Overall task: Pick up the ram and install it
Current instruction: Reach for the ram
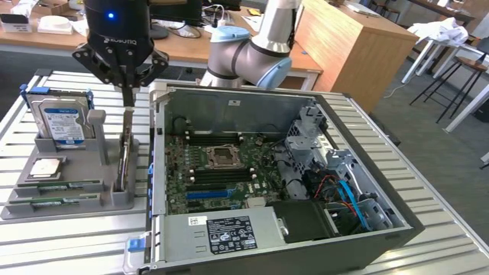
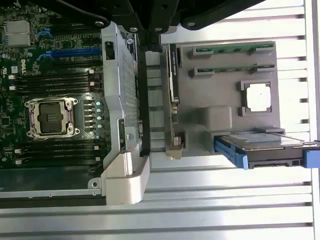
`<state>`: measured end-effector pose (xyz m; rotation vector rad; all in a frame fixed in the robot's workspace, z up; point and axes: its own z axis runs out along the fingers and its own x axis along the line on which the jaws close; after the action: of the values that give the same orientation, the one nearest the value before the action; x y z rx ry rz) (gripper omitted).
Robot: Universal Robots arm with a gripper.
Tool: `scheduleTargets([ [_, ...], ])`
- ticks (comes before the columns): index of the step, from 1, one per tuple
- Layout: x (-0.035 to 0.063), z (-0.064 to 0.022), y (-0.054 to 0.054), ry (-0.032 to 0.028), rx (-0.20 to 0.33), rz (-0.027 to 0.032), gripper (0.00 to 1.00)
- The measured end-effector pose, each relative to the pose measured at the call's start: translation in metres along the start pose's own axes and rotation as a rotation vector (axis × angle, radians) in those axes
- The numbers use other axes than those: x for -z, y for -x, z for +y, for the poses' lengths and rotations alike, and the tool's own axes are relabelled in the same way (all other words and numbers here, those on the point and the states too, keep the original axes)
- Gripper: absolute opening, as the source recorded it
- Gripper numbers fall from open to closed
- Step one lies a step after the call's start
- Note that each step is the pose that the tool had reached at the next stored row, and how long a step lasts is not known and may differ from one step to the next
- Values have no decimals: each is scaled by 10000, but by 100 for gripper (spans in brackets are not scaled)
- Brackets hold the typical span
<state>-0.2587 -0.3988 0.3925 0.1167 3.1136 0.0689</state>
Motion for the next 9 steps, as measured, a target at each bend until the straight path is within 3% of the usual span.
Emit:
scheduleTargets([
  [2,1,-2,-24,0,0,1,10],
  [3,4,-14,-185,0,0,0,10],
  [9,6,-23,-304,0,1,0,10],
])
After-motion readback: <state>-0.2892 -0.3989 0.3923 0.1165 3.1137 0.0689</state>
